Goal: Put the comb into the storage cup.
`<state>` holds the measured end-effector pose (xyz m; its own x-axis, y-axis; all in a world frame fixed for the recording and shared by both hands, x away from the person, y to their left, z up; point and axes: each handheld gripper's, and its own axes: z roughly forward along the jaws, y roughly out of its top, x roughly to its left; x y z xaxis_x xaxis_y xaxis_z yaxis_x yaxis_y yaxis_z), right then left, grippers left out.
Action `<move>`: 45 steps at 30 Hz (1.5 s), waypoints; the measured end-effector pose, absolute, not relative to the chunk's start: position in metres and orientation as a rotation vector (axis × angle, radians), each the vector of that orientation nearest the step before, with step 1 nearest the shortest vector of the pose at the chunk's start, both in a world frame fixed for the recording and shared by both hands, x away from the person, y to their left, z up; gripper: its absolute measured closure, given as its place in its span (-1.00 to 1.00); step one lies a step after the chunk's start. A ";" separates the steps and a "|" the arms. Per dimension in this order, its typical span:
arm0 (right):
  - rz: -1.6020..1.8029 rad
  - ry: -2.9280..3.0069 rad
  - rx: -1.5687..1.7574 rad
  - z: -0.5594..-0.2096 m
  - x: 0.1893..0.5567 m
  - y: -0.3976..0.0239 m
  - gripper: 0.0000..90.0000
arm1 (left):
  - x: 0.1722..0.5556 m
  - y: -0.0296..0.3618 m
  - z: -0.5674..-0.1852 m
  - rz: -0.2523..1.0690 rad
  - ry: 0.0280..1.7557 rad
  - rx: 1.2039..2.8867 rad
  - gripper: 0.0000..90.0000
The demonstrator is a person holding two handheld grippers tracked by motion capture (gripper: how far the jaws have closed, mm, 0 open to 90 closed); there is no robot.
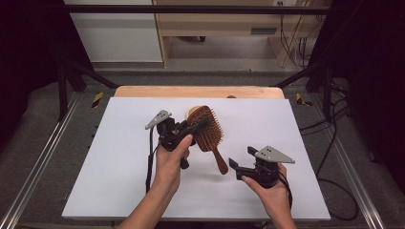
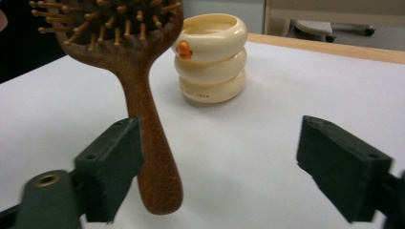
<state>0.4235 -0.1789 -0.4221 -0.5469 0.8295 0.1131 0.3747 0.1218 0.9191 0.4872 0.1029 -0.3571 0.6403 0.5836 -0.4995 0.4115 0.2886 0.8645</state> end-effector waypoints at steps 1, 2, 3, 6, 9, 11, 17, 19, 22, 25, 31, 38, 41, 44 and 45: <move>1.427 1.968 1.151 -0.425 0.425 -0.181 -0.70 | 0.487 0.103 -0.357 0.142 0.939 1.326 0.16; 1.433 1.963 1.145 -0.426 0.426 -0.182 -0.70 | 0.487 0.103 -0.356 0.146 0.936 1.327 0.16; 1.430 1.954 1.144 -0.427 0.427 -0.183 -0.70 | 0.487 0.103 -0.355 0.149 0.933 1.331 0.16; 1.401 1.933 1.163 -0.428 0.429 -0.185 -0.69 | 0.487 0.102 -0.353 0.162 0.926 1.342 0.16; 1.408 1.937 1.148 -0.428 0.429 -0.190 -0.78 | 0.487 0.102 -0.350 0.165 0.922 1.341 0.16; 1.417 1.930 1.148 -0.428 0.429 -0.192 -0.83 | 0.487 0.102 -0.348 0.168 0.922 1.337 0.16; 1.410 1.914 1.160 -0.430 0.430 -0.198 -0.85 | 0.490 0.106 -0.337 0.164 0.920 1.322 0.15; 1.407 1.915 1.160 -0.430 0.430 -0.199 -0.85 | 0.492 0.107 -0.333 0.169 0.919 1.315 0.15; 1.406 1.903 1.162 -0.431 0.430 -0.200 -0.85 | 0.494 0.107 -0.326 0.181 0.911 1.318 0.15; 1.394 1.890 1.166 -0.431 0.430 -0.200 -0.83 | 0.497 0.106 -0.318 0.195 0.900 1.326 0.15; 1.363 1.857 1.150 -0.434 0.430 -0.203 -0.81 | 0.503 0.104 -0.300 0.219 0.876 1.328 0.15; 1.338 1.823 1.138 -0.437 0.431 -0.205 -0.83 | 0.513 0.104 -0.280 0.236 0.855 1.315 0.15; 1.345 1.824 1.150 -0.437 0.431 -0.206 -0.84 | 0.517 0.103 -0.274 0.246 0.850 1.312 0.15; 1.348 1.822 1.155 -0.437 0.431 -0.206 -0.85 | 0.522 0.103 -0.269 0.258 0.844 1.313 0.15; 1.354 1.819 1.162 -0.437 0.431 -0.206 -0.85 | 0.524 0.103 -0.268 0.261 0.845 1.308 0.15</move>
<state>0.4313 -0.2060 -0.4367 -0.4487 0.8926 0.0436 0.2980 0.1034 0.9490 0.5235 0.1025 -0.2684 0.6840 0.6118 -0.3972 0.2815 0.2810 0.9175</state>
